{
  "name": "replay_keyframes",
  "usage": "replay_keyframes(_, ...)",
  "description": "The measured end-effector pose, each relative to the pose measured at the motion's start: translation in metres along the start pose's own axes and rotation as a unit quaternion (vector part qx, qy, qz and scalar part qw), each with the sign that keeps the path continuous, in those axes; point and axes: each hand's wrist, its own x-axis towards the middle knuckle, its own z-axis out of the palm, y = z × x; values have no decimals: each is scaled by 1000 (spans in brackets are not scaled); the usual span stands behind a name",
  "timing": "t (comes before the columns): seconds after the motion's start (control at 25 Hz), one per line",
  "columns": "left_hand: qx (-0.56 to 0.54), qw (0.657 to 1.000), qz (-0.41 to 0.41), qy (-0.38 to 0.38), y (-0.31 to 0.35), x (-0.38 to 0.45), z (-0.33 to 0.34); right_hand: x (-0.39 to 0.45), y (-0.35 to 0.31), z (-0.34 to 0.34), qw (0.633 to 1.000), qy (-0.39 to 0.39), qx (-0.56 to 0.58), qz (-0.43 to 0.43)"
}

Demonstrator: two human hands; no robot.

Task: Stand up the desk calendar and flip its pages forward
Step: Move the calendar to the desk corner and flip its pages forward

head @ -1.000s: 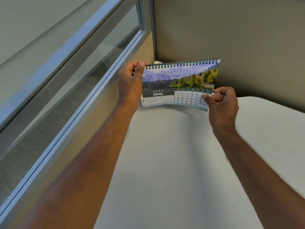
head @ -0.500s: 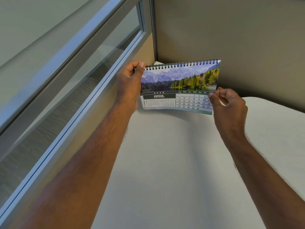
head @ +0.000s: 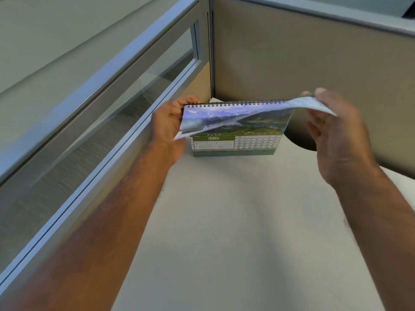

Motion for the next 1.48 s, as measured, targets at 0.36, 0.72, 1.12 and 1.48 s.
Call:
replay_keyframes(0.36, 9, 1000, -6, -10, -5, 2, 0, 25, -3, 15, 997, -47, -53, -26)
replay_keyframes(0.72, -8, 996, -13, 83, -6, -1, 17, 42, 49, 9, 935, 7, -308, -175)
replay_keyframes(1.12, -12, 992, 31, 122, -3, -7, 30, 44, 54, 6, 893, 30, -396, -214)
replay_keyframes(1.48, 191, 973, 71, 110, -7, -9, 21, 49, 60, 6, 901, 40, -376, -214)
